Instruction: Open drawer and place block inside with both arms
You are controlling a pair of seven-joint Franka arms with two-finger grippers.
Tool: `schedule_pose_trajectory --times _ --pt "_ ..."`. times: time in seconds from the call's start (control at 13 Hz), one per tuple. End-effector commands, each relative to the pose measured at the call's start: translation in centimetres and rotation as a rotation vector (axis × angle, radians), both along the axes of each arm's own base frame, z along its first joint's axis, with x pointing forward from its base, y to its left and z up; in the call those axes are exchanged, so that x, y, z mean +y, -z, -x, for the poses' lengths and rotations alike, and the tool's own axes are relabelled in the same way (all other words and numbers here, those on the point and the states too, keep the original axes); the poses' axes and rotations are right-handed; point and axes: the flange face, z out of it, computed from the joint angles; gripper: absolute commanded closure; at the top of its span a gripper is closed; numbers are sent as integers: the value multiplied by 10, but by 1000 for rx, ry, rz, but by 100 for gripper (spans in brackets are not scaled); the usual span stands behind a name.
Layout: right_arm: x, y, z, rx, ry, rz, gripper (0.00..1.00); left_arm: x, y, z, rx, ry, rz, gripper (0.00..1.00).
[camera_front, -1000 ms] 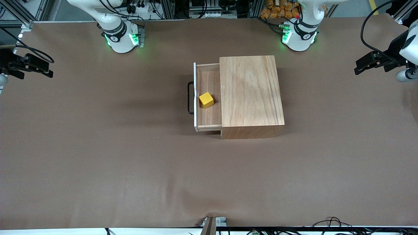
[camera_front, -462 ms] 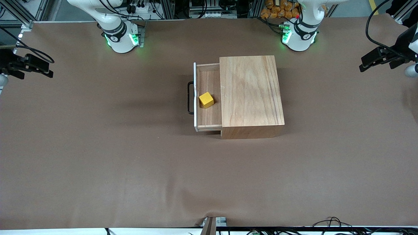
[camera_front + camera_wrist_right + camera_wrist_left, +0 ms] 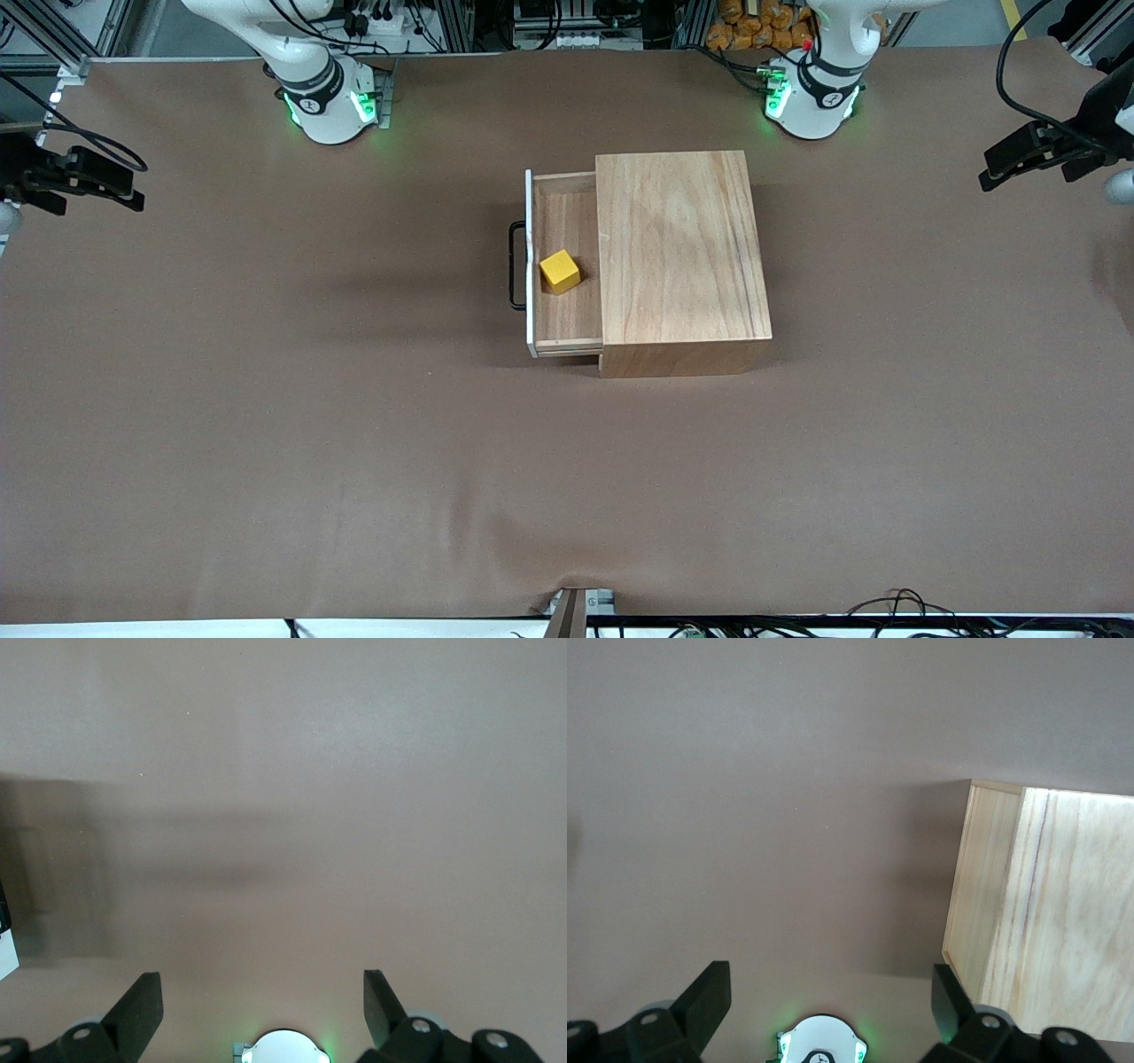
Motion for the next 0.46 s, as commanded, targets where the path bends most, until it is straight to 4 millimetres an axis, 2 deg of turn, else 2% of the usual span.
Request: schedule_pose_trajectory --times 0.0,0.38 --pt "1 -2 4 -6 -2 14 0 4 -8 5 6 -3 -45 0" --pt "0 -1 4 -4 0 13 0 5 -7 5 8 0 -45 0"
